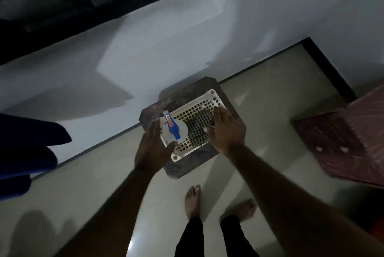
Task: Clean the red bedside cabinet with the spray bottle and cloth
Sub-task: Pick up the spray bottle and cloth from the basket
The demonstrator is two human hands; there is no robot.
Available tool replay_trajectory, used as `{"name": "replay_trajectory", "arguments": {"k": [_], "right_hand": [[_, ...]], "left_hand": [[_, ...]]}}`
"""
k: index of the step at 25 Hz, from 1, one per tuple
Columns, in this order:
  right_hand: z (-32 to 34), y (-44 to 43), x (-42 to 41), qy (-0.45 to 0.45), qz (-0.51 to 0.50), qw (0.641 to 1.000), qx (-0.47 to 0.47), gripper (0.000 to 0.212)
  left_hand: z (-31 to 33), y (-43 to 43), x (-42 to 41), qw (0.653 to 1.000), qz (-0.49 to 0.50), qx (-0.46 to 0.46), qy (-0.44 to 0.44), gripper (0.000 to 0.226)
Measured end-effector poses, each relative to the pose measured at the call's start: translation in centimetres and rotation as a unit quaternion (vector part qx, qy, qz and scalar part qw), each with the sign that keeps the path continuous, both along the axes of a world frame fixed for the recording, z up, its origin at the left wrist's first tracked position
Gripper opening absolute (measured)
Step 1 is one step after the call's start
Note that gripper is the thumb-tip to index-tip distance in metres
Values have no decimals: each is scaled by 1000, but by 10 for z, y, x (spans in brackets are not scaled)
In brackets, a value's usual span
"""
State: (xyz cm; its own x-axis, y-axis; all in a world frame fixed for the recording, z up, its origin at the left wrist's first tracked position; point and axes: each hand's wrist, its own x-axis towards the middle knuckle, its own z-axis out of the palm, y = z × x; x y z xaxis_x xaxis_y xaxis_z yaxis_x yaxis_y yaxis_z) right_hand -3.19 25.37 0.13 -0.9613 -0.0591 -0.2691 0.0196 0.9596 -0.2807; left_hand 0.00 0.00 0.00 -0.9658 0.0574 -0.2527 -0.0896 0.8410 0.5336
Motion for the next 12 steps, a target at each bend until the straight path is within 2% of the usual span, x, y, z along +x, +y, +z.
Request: {"name": "replay_trajectory", "arguments": {"k": [2, 4, 6, 9, 12], "right_hand": [[-15, -3, -5, -54, -23, 997, -52, 82], [-25, -8, -10, -114, -51, 988, -96, 85], [-35, -12, -15, -125, -76, 983, -109, 87], [-44, -16, -20, -120, -73, 987, -77, 88], [-51, -22, -24, -125, -122, 982, -77, 91]], "left_hand": [[-7, 10, -5, 999, 11, 39, 11, 93], [-10, 22, -5, 997, 46, 57, -26, 94], [-14, 33, -9, 990, 103, 78, -59, 96], [-13, 43, -14, 976, 156, 132, -79, 103], [-14, 48, -17, 970, 174, 154, -65, 93]]}}
